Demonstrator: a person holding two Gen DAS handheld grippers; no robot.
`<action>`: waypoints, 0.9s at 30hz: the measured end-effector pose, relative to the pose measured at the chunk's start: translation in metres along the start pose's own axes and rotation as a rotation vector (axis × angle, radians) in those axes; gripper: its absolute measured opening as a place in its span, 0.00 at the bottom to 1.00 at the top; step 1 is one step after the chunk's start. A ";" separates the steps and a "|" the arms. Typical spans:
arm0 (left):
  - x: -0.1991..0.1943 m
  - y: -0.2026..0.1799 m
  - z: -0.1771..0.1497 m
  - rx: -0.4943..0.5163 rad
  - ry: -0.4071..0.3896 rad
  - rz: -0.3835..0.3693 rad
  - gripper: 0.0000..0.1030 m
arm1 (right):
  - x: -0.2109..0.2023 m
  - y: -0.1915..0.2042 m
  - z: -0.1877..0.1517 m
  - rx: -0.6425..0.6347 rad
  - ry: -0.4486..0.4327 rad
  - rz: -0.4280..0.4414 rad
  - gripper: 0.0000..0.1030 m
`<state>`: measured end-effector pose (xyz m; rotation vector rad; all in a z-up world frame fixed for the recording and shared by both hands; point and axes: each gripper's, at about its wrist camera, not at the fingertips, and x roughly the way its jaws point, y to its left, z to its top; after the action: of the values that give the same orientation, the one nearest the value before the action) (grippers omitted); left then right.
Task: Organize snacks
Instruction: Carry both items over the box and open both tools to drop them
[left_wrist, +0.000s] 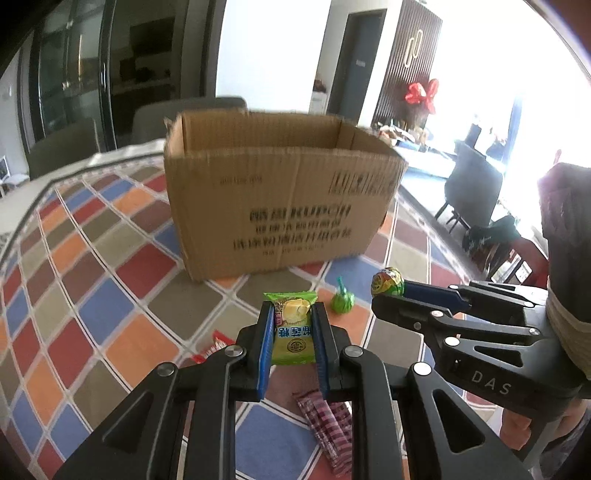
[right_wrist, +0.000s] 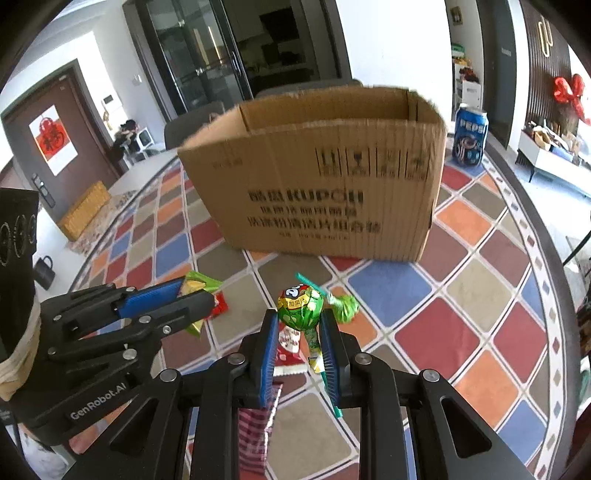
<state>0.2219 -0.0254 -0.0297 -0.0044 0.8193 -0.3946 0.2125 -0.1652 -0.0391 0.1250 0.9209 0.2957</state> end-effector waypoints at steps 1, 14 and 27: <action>-0.003 0.000 0.003 0.004 -0.011 0.004 0.20 | -0.003 0.000 0.002 -0.002 -0.007 0.000 0.23; -0.029 0.000 0.058 0.036 -0.139 0.045 0.20 | -0.034 0.003 0.045 -0.014 -0.129 -0.008 0.23; -0.035 0.009 0.111 0.041 -0.201 0.056 0.20 | -0.054 0.006 0.104 -0.038 -0.228 -0.033 0.23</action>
<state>0.2831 -0.0216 0.0700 0.0168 0.6119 -0.3516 0.2633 -0.1735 0.0662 0.1055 0.6902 0.2621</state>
